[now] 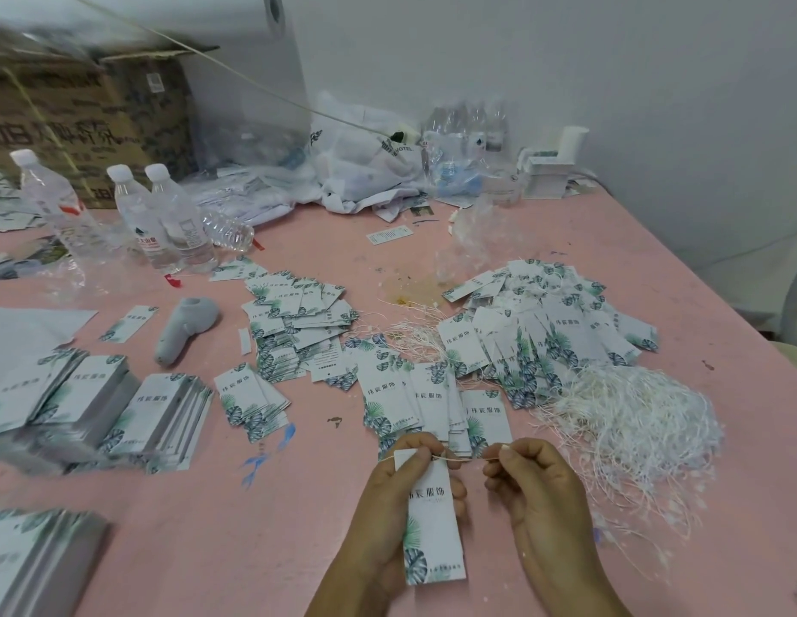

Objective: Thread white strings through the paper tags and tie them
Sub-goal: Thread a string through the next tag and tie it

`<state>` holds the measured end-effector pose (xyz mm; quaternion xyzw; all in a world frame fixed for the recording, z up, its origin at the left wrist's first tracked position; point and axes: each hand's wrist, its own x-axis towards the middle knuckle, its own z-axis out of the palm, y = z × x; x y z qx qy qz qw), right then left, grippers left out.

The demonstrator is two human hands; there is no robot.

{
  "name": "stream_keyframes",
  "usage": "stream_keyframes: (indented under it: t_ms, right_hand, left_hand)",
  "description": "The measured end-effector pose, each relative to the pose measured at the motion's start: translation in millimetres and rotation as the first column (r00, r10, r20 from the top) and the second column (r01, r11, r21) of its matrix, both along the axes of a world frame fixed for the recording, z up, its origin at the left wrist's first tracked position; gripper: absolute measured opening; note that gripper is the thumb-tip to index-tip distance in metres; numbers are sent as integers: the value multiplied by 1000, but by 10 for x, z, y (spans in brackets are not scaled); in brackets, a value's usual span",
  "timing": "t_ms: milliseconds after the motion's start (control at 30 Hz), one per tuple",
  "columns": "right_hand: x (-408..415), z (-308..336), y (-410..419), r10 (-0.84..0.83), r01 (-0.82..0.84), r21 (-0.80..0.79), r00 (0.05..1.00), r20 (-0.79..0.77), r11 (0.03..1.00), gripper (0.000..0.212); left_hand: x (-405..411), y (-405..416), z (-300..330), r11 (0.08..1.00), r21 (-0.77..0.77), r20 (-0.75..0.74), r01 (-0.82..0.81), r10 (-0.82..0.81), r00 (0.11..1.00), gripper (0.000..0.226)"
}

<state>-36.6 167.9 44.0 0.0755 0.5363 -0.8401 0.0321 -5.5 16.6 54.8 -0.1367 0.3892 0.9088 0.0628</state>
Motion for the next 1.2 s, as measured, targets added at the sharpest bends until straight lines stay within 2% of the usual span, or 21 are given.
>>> stream_keyframes:
  t_ms: [100, 200, 300, 367, 400, 467, 533, 567, 600, 667, 700, 733, 867, 933, 1100, 1200]
  right_hand:
    - [-34, 16, 57, -84, 84, -34, 996, 8, 996, 24]
    - [-58, 7, 135, -169, 169, 6, 986, -6, 986, 19]
    - [-78, -8, 184, -240, 243, 103, 970, -42, 964, 16]
    - [-70, -10, 192, -251, 265, 256, 964, -87, 929, 21]
    - [-50, -4, 188, -240, 272, 381, 962, -130, 884, 23]
    - [29, 52, 143, -171, 331, 626, 938, -303, 706, 32]
    - [108, 127, 66, -29, 421, 707, 869, -495, 568, 35]
    - [123, 149, 16, 67, 397, 723, 851, -520, 566, 35]
    - [121, 168, -34, 172, 301, 742, 857, -486, 599, 34]
    - [73, 207, -126, 388, -66, 739, 880, -274, 670, 40]
    - [35, 216, -157, 474, -228, 705, 864, -172, 672, 43]
    - [-4, 215, -174, 518, -312, 675, 847, -122, 669, 45]
    - [-118, 169, -173, 452, -307, 559, 881, -141, 771, 44]
    - [-147, 147, -178, 424, -286, 543, 894, -145, 790, 41]
    - [-148, 123, -204, 383, -244, 574, 914, -134, 782, 24]
    - [-102, 98, -204, 366, -182, 625, 913, -179, 759, 17]
  left_hand:
    - [-3, 16, 15, 998, 42, 2, -49, 49, 999, 11]
    - [-5, 21, 24, 995, 63, -15, -74, 75, 997, 15]
    - [-5, 28, 26, 996, 49, -27, -80, 82, 996, 16]
    - [-4, 35, 15, 996, 5, -28, -89, 89, 996, 16]
    - [-3, 39, 8, 996, -12, -27, -90, 89, 996, 16]
    - [4, 47, 3, 996, -35, -29, -80, 79, 996, 16]
    - [20, 48, 5, 997, -55, -41, -55, 53, 998, 17]
    - [29, 47, 5, 997, -69, -50, -40, 37, 998, 18]
    - [37, 41, 1, 995, -94, -56, -26, 21, 998, 19]
    - [50, 31, -17, 988, -155, -58, -11, 2, 998, 23]
    - [53, 26, -26, 986, -169, -63, -9, -1, 998, 26]
    - [56, 23, -33, 985, -171, -70, -10, -2, 998, 28]
    - [45, 15, -31, 985, -173, -75, -12, -1, 997, 26]
    - [37, 17, -48, 981, -193, -79, -25, 10, 997, 23]
    - [29, 23, -112, 966, -249, -109, -72, 46, 993, 24]
    - [21, 18, -138, 959, -276, -113, -70, 40, 993, 23]
